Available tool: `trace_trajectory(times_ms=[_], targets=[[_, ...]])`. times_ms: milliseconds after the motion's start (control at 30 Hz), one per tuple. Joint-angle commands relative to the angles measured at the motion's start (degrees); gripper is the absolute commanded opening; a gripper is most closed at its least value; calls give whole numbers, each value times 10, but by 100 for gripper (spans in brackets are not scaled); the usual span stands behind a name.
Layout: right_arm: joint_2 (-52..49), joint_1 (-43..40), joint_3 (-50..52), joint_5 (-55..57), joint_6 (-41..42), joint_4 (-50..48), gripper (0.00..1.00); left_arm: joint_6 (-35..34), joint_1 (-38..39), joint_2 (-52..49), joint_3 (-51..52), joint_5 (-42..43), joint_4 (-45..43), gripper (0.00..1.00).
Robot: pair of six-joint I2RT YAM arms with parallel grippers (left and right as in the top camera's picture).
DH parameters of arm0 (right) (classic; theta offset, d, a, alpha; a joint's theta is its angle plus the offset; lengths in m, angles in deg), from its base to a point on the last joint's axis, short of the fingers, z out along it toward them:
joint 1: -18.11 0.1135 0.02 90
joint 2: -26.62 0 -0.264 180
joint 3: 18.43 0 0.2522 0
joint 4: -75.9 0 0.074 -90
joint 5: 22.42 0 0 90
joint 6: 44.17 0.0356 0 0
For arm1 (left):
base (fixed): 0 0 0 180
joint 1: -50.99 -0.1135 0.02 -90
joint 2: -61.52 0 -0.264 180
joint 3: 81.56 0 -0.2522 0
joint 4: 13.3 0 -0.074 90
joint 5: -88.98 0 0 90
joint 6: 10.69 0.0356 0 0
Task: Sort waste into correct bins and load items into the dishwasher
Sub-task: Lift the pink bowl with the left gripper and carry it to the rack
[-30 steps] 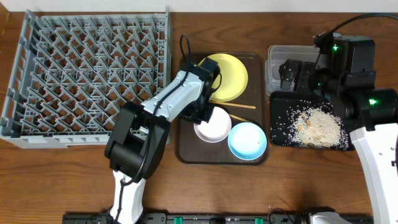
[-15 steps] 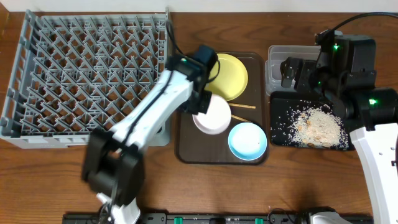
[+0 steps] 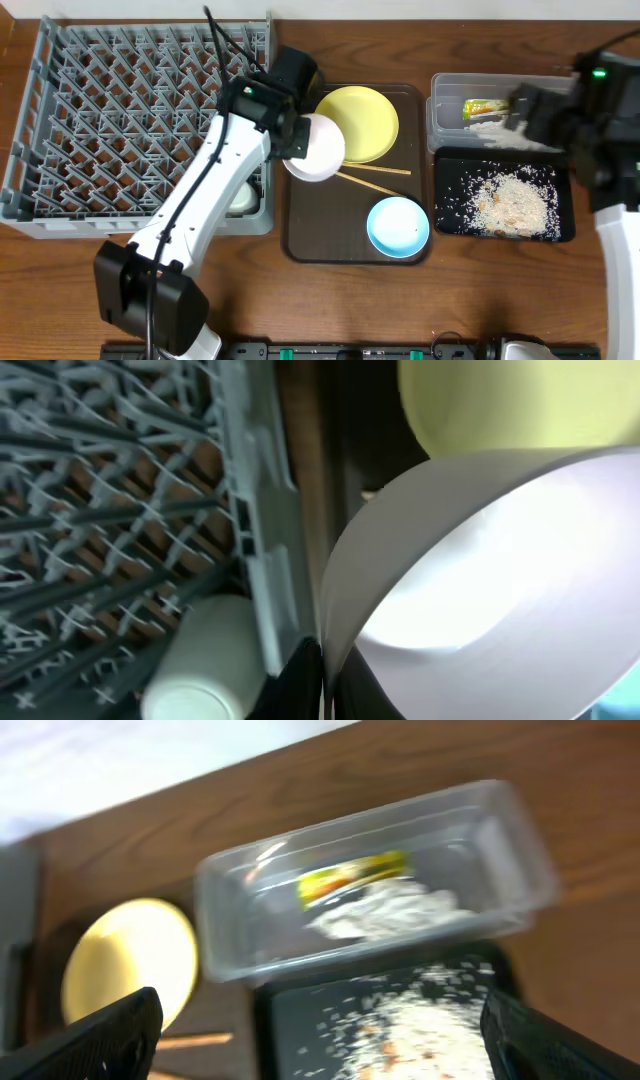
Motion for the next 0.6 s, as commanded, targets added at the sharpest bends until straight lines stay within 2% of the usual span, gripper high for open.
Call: trace_trajectory(times_ms=[0, 133, 400, 567], targets=[[7, -59, -7, 9, 7, 1, 99, -3, -3, -2, -9, -58, -14, 8], [4, -116, -7, 9, 7, 1, 99, 36, -3, -2, -9, -106, -42, 8], [4, -124, -7, 9, 7, 4, 99, 90, -3, -2, -10, -127, -118, 8], [4, -124, -7, 9, 7, 6, 99, 97, -3, -2, -10, -247, -185, 8]])
